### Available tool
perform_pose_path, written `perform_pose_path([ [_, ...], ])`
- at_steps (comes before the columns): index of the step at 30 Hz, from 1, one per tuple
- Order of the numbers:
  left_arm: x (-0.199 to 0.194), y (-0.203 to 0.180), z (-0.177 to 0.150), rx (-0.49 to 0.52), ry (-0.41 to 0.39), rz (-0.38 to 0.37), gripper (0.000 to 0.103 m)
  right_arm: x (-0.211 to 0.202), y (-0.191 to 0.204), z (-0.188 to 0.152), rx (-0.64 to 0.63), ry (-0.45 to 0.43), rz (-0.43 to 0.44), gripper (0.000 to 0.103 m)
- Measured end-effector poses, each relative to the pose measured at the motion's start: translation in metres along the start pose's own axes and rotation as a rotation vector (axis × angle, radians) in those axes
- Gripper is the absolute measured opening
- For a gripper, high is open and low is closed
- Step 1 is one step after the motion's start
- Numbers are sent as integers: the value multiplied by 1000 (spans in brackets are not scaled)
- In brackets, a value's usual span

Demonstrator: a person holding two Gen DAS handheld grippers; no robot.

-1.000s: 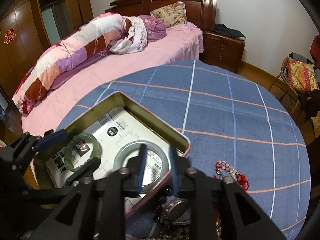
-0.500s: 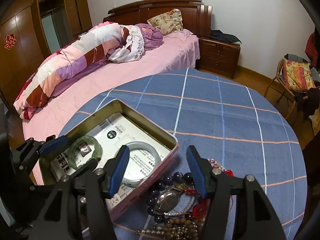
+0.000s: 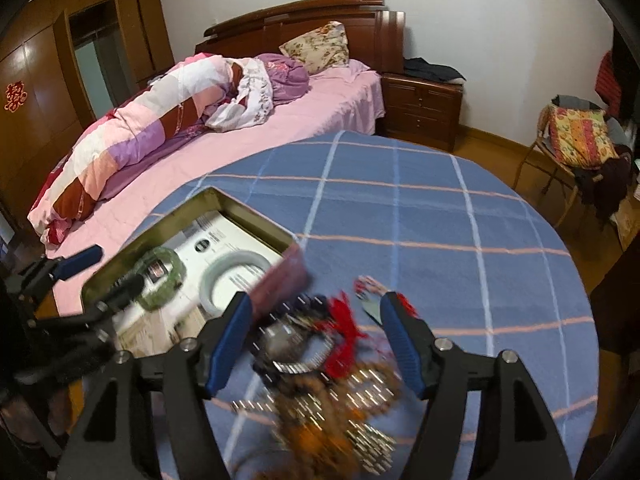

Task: Organize jewelry
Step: 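Move the right tool to the brown wooden bead strand and grasp it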

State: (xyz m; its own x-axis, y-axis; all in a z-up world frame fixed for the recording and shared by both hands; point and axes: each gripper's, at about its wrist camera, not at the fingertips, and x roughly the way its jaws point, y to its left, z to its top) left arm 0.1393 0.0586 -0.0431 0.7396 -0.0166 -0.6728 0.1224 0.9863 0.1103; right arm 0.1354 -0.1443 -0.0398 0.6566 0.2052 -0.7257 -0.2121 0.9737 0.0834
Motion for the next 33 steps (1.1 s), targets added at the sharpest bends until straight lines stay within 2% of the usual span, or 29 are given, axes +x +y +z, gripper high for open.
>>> perform_pose_path([
  [7,-29,-19,-21,-9,-22,-26,70,-27,-29,-36,36,10,-31,71],
  [12,-44,-40,-38,1,-25,-36,70,-37,-46,-64,108,23,-33,72],
  [16,-51,-49,-49,1,-22,-26,70,-32,-39,-74,119,44,13,72],
  [21,-54,-46,-56,-12,-21,-6,70,-20,-11,-73,45,59,61,70],
  [22,-55,-42,-56,-24,-20,-1,70,-17,-8,-74,35,65,60,67],
  [24,-56,-34,-58,-47,-18,7,70,-7,-5,-76,25,98,67,45],
  [26,-56,-26,-60,-68,-17,14,70,-4,-5,-79,24,108,74,41],
  [28,-54,-20,-62,-84,-3,17,70,-6,-6,-79,23,104,83,25],
  [33,-57,-27,-62,-70,-13,9,70,-19,-6,-80,22,56,75,21],
])
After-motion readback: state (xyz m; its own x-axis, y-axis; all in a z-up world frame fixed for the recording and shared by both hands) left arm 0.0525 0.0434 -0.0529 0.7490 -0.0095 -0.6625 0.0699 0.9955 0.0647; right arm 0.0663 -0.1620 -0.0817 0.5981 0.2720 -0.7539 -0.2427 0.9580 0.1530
